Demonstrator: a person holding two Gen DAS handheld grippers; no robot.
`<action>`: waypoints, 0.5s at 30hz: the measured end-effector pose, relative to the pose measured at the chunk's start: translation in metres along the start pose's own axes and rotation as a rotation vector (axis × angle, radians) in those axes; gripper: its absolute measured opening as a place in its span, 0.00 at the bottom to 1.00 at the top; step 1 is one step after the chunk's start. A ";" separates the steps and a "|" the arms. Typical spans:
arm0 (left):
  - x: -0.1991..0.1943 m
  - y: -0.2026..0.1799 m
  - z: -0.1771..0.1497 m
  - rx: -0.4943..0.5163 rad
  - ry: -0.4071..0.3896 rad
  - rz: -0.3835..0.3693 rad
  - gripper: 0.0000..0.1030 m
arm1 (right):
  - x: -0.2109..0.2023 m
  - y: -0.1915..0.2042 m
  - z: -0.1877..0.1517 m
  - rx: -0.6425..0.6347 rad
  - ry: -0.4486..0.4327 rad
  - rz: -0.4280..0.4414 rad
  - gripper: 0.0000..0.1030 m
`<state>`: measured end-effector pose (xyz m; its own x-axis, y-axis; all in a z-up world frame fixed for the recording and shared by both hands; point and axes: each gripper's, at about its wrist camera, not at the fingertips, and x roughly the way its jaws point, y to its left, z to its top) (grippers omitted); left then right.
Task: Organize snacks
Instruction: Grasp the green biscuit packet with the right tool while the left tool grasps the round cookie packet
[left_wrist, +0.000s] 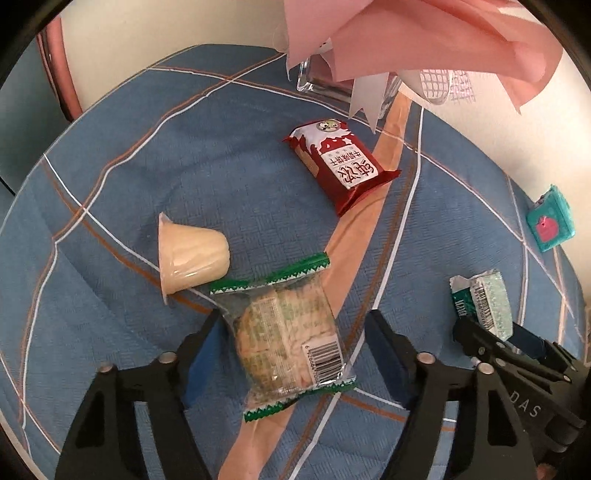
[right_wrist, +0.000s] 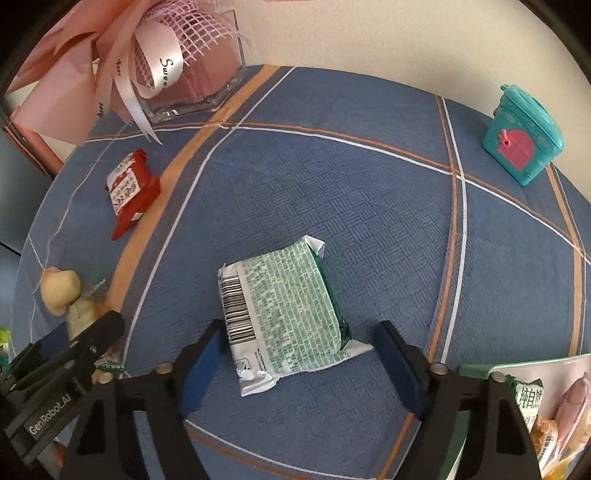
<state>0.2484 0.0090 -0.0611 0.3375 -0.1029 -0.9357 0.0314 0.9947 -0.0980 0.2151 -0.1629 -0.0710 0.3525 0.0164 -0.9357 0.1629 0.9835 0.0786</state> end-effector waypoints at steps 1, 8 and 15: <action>0.000 -0.002 0.000 0.006 -0.002 0.020 0.66 | 0.001 0.001 0.002 -0.008 -0.002 -0.006 0.73; -0.003 -0.004 0.000 -0.010 -0.006 0.010 0.49 | -0.002 0.006 -0.004 -0.025 -0.005 -0.004 0.62; -0.014 -0.014 -0.012 0.019 0.019 -0.031 0.49 | -0.014 -0.001 -0.028 0.007 0.011 0.014 0.56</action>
<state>0.2319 -0.0037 -0.0506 0.3180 -0.1333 -0.9387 0.0590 0.9909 -0.1207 0.1845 -0.1588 -0.0671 0.3448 0.0326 -0.9381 0.1641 0.9819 0.0945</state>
